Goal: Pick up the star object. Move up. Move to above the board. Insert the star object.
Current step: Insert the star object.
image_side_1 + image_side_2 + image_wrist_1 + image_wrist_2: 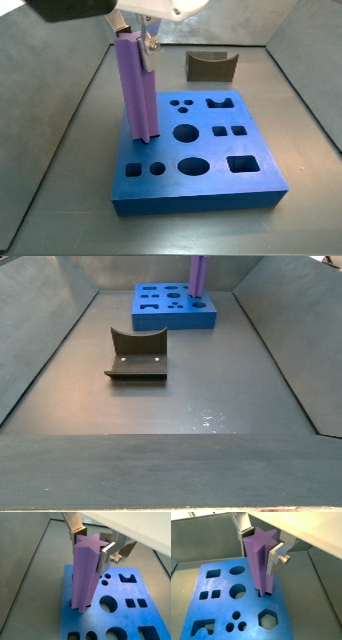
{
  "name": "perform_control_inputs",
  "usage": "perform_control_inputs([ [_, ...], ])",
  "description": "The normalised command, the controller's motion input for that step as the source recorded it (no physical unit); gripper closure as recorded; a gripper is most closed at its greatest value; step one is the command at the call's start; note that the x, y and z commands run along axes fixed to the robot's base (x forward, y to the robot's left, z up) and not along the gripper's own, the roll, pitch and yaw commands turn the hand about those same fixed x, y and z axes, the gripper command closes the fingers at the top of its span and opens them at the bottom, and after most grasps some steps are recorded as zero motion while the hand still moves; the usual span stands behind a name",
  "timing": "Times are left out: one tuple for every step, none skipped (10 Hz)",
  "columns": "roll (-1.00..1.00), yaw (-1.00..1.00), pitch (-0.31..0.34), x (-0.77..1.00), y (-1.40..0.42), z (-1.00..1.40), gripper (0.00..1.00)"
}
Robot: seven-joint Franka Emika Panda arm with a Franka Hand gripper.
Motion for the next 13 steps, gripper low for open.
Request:
perform_control_inputs([
  [0.32, -0.05, 0.027, 0.12, -0.30, -0.05, 1.00],
  [0.02, 0.00, 0.000, 0.00, 0.00, 0.00, 1.00],
  [0.05, 0.01, 0.000, 0.04, 0.00, -0.21, 1.00],
  [0.07, 0.00, 0.060, 0.41, 0.00, -1.00, 1.00],
  [-0.12, -0.03, 0.059, 0.33, 0.51, -0.88, 1.00],
  [-0.12, -0.07, 0.027, 0.00, 0.24, -0.34, 1.00],
  [0.00, -0.01, 0.000, 0.00, 0.00, 0.00, 1.00],
  [0.02, 0.00, 0.000, 0.00, -0.05, -0.03, 1.00],
  [0.16, -0.31, 0.000, 0.00, -0.37, -0.23, 1.00],
  [0.10, -0.76, 0.000, 0.06, -0.32, -0.23, 1.00],
  [0.00, -0.09, 0.000, 0.02, -0.01, 0.00, 1.00],
  [0.01, 0.00, 0.000, 0.00, 0.00, 0.00, 1.00],
  [0.00, 0.00, 0.000, 0.00, 0.00, 0.00, 1.00],
])
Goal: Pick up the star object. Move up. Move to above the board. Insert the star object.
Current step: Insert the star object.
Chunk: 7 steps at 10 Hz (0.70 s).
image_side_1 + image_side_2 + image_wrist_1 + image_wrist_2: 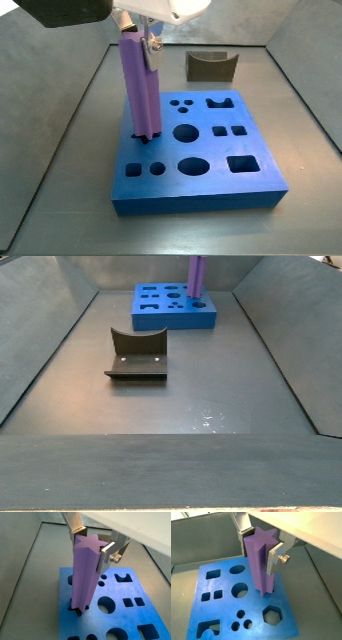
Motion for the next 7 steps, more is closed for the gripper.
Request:
perform_control_inputs([
  [0.12, -0.15, -0.039, -0.39, 0.00, -0.29, 1.00],
  [0.01, -0.21, -0.104, -0.44, 0.00, -0.37, 1.00],
  [0.00, 0.00, 0.000, 0.00, 0.00, -0.03, 1.00],
  [0.12, -0.20, 0.007, 0.23, -0.20, -0.56, 1.00],
  [0.20, -0.32, 0.011, 0.19, -0.33, -0.51, 1.00],
  [0.19, -0.38, 0.020, 0.11, -0.32, -0.32, 1.00],
  [0.14, -0.41, 0.039, 0.09, -0.23, -0.15, 1.00],
])
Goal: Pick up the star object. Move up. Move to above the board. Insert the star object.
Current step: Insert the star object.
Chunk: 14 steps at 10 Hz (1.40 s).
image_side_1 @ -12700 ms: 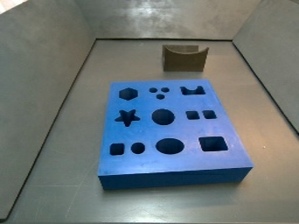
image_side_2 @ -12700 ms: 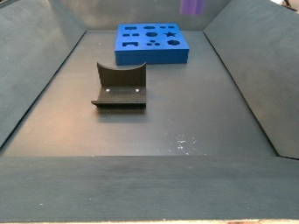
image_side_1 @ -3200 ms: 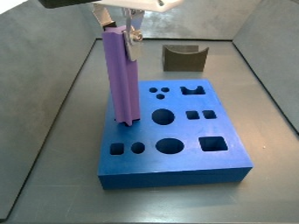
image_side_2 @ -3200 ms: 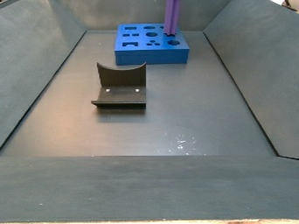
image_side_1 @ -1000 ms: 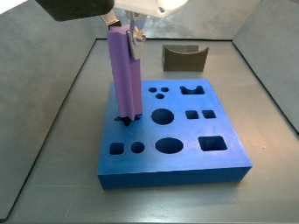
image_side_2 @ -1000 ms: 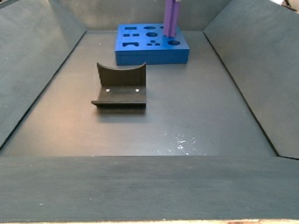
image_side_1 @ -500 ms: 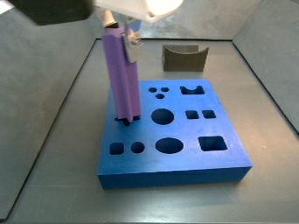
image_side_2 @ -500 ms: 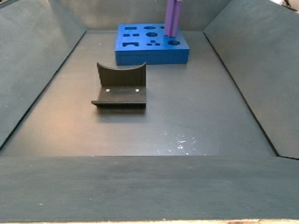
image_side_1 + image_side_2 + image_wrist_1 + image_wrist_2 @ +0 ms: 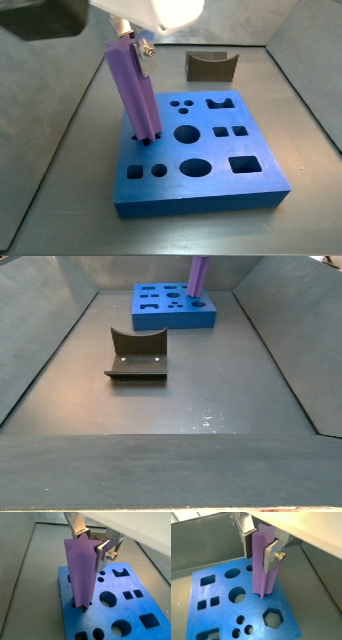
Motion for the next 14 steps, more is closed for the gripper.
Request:
perform_control_inputs([
  [0.07, -0.43, 0.011, 0.13, -0.23, -0.07, 1.00],
  [0.00, -0.55, 0.000, 0.21, -0.20, -0.19, 1.00],
  [0.00, -0.90, 0.000, 0.08, -0.05, -0.23, 1.00],
  [0.00, -0.64, 0.000, 0.11, -0.10, -0.03, 1.00],
  [0.06, -0.11, 0.000, 0.11, -0.06, 0.00, 1.00],
  [0.03, -0.87, 0.000, 0.13, 0.00, -0.16, 1.00],
  [0.00, -0.95, 0.000, 0.00, 0.00, -0.19, 1.00],
  [0.00, -0.41, 0.027, -0.01, 0.00, 0.00, 1.00],
  [0.00, 0.00, 0.000, 0.00, 0.00, 0.00, 1.00],
  [0.12, -0.54, 0.103, -0.11, 0.04, -0.28, 1.00],
  [0.10, -0.47, 0.130, 0.00, 0.00, -0.30, 1.00],
  [0.00, 0.00, 0.021, 0.03, 0.00, -0.03, 1.00],
  [0.21, -0.16, 0.166, 0.34, -0.15, -0.72, 1.00],
  [0.09, -0.32, 0.097, 0.54, -0.27, -0.93, 1.00],
])
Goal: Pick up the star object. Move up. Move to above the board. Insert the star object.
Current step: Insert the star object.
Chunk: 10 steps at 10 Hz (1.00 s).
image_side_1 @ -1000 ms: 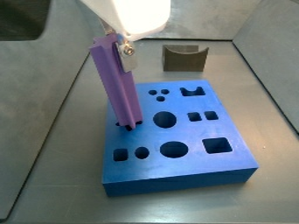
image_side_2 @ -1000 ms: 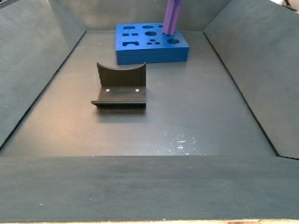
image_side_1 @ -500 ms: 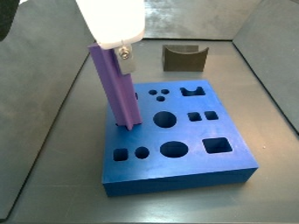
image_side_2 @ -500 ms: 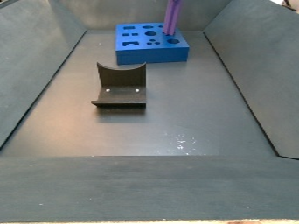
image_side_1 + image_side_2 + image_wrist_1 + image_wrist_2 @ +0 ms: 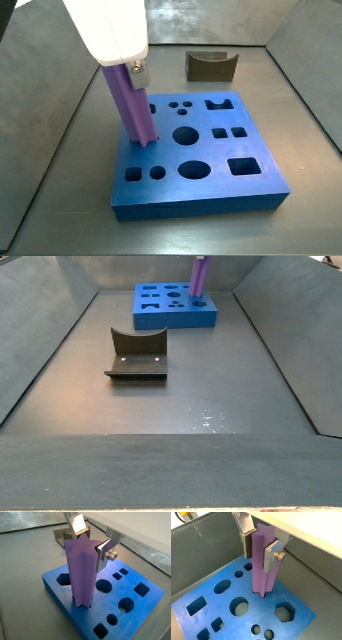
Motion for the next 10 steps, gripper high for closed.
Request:
perform_control_inputs([
  [0.01, -0.38, 0.179, 0.39, -0.31, -0.80, 1.00],
  [-0.03, -0.59, 0.284, 0.11, -0.16, -0.57, 1.00],
  [-0.05, -0.64, 0.323, 0.01, -0.12, -0.50, 1.00],
  [-0.04, -0.64, 0.284, 0.03, -0.07, -0.53, 1.00],
  [-0.01, 0.00, 0.000, 0.00, 0.00, 0.00, 1.00],
  [0.01, 0.00, 0.000, 0.00, 0.00, 0.00, 1.00],
  [0.06, 0.00, 0.000, 0.00, -0.03, 0.00, 1.00],
  [0.36, 0.00, -0.116, 0.00, -0.45, -0.57, 1.00],
  [0.18, 0.00, -0.060, 0.00, -0.58, -1.00, 1.00],
  [0.07, 0.00, -0.004, 0.00, -0.54, -1.00, 1.00],
])
